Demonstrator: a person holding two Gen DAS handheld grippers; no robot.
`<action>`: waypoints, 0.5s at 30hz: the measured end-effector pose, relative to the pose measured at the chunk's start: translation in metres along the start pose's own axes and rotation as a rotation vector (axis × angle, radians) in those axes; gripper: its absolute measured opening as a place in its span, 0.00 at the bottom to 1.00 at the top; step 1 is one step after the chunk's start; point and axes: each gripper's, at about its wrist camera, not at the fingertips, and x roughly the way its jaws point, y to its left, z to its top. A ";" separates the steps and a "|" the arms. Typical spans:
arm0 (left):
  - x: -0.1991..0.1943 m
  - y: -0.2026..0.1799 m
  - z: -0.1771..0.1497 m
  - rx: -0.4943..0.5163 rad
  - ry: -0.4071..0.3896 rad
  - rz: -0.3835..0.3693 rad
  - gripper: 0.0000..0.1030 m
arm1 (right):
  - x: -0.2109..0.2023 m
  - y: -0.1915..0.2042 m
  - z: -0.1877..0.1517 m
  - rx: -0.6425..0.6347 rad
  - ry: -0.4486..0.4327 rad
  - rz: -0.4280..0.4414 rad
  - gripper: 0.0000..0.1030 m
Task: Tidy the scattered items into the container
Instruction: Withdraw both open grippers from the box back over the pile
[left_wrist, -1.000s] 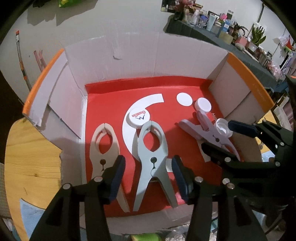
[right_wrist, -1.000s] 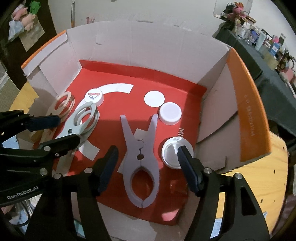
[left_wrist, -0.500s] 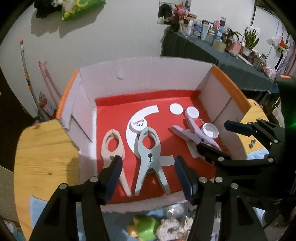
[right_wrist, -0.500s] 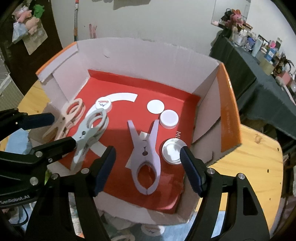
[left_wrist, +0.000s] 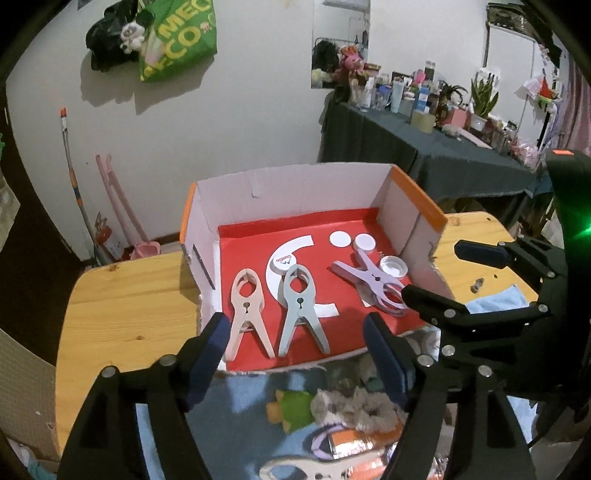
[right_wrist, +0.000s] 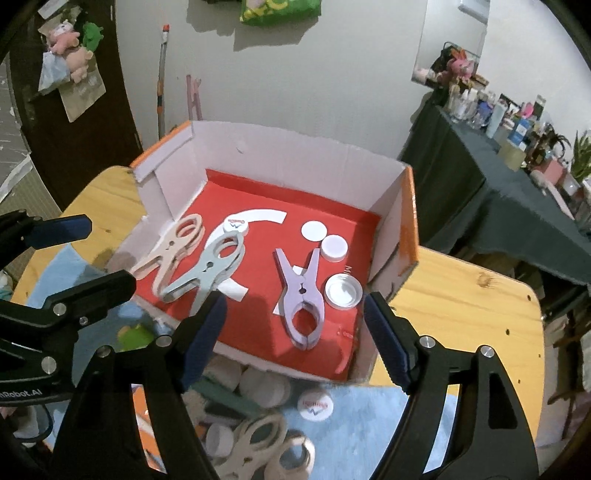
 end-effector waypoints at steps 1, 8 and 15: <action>-0.004 0.000 -0.002 0.001 -0.005 -0.002 0.76 | -0.006 0.001 -0.002 -0.001 -0.009 -0.004 0.74; -0.033 -0.001 -0.027 0.010 -0.036 -0.028 0.82 | -0.034 0.009 -0.022 -0.001 -0.046 -0.008 0.79; -0.042 -0.001 -0.061 0.031 -0.027 -0.050 0.86 | -0.045 0.013 -0.056 0.020 -0.036 0.001 0.79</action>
